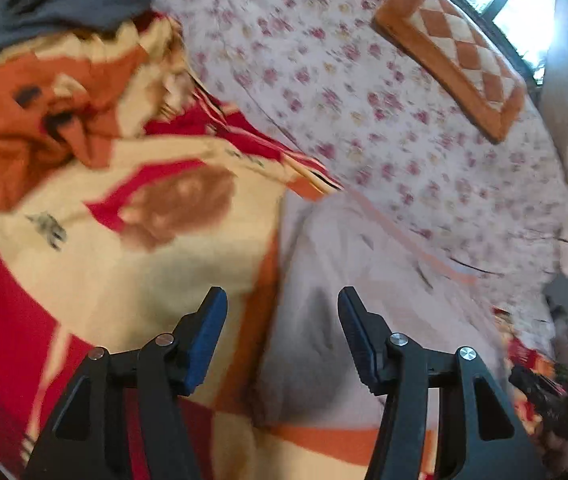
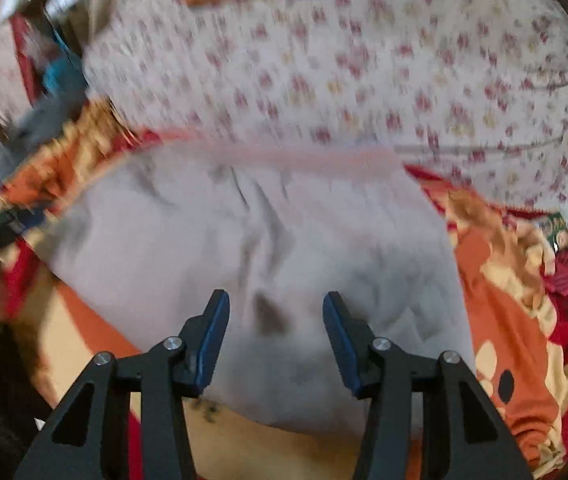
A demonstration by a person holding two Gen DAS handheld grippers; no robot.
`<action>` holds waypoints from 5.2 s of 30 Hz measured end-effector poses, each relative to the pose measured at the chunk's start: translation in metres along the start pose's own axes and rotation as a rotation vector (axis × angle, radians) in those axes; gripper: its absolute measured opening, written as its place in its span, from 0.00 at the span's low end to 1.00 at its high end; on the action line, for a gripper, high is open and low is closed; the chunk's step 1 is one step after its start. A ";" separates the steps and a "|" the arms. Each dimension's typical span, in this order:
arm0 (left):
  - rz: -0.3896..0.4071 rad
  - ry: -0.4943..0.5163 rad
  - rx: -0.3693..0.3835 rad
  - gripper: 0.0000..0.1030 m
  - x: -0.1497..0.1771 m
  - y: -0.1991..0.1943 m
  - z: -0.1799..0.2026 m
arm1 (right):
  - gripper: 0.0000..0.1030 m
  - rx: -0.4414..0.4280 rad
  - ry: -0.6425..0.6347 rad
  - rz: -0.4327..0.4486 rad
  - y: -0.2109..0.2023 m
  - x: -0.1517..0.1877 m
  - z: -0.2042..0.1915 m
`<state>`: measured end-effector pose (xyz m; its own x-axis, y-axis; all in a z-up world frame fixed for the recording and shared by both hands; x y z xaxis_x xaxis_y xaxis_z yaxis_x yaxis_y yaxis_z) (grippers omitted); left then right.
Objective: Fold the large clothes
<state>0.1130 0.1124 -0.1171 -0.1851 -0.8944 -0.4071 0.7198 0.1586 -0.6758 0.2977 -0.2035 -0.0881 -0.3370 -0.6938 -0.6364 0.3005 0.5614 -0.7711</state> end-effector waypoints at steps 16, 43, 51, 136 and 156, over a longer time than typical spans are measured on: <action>-0.217 0.098 0.032 0.70 0.035 0.053 0.011 | 0.50 -0.032 -0.118 -0.190 0.050 0.026 -0.040; -0.200 -0.018 0.151 0.06 0.003 0.081 0.035 | 0.50 0.169 0.278 -0.057 -0.019 0.062 0.122; -0.059 0.029 0.136 0.04 -0.043 0.036 0.045 | 0.53 0.045 0.333 -0.053 -0.027 0.098 0.123; -0.145 0.462 0.230 0.00 0.093 0.046 0.174 | 0.58 -0.135 0.082 -0.235 0.079 0.021 -0.008; -0.293 0.497 0.179 0.00 0.163 0.078 0.137 | 0.16 -0.014 0.022 -0.114 0.067 -0.012 -0.009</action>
<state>0.2310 -0.0785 -0.1520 -0.6525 -0.5805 -0.4871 0.6848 -0.1764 -0.7071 0.3142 -0.1534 -0.1318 -0.3874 -0.7439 -0.5445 0.2463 0.4857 -0.8387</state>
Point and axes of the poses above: each gripper's, at about its wrist camera, not at the fingertips, and y roughly the way its jaws point, z to its right, x to its underside, the point moved 9 cm from there along y, roughly the way its jaws point, and after that the axes turned 15 degrees about -y, right-handed, at the moved point
